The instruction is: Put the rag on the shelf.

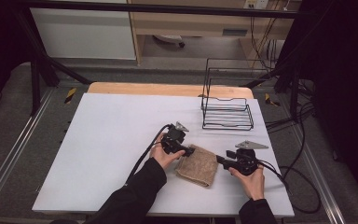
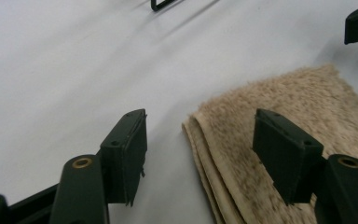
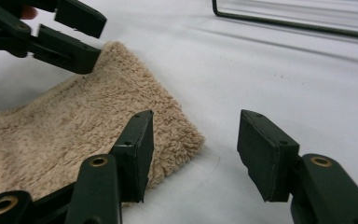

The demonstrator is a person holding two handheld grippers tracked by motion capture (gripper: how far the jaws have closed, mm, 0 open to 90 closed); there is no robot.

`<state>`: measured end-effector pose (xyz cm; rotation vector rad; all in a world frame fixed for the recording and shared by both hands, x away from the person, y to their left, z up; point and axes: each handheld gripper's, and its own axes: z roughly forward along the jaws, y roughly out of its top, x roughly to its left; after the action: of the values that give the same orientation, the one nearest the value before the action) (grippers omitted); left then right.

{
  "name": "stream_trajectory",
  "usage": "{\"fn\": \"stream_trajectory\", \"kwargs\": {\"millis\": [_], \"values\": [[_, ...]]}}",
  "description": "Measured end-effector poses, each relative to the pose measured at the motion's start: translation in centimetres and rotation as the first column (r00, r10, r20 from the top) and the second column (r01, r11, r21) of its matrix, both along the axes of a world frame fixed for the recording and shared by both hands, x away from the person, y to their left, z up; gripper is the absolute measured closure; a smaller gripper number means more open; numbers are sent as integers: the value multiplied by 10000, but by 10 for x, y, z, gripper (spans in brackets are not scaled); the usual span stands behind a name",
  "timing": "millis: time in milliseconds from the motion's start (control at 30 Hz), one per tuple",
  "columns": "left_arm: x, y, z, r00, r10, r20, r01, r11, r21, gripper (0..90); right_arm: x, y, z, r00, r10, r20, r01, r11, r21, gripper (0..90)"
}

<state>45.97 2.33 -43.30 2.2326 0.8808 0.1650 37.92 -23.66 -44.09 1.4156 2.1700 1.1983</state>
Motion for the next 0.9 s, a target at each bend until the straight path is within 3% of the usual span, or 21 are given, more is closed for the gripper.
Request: {"fn": "stream_trajectory", "kwargs": {"millis": [100, 167, 300, 333, 467, 600, 667, 833, 900], "values": [[6, -3, -4, 9999, 163, 49, -163, 9998, -66, 403, 5, 2, -4, 9999, -17, -158, 16, 10000, -32, 482], [9, -2, -7, 9998, 144, -163, -147, 9997, -173, 454, 8, 3, -7, 9996, -70, -264, 68, 9999, -81, 504], [11, -1, -10, 9992, -106, -396, 98, 9997, -203, 532, 13, 8, -11, 9984, 33, -567, -36, 10000, -63, 541], [11, 0, -11, 9980, -269, -574, 252, 9993, -289, 598, 14, 10, -12, 9974, 11, -722, -19, 9999, -109, 553], [10, -1, -10, 9971, -434, -629, 420, 9989, -222, 676, 14, 10, -14, 9972, 32, -753, -41, 9999, -115, 571], [9, 0, -9, 9956, -476, -812, 463, 9988, -186, 734, 14, 13, -14, 9963, 123, -848, -123, 9999, 6, 643], [9, 0, -8, 9956, -473, -813, 459, 9988, -188, 818, 14, 16, -14, 9946, 226, -1009, -222, 9997, 46, 704], [7, -1, -7, 9958, -403, -818, 394, 9991, -133, 847, 16, 16, -12, 9913, 243, -1293, -197, 9991, 368, 836], [6, 0, -6, 9960, -364, -821, 352, 9993, -159, 851, 16, 15, -12, 9910, 258, -1316, -205, 9989, 416, 844]]}}
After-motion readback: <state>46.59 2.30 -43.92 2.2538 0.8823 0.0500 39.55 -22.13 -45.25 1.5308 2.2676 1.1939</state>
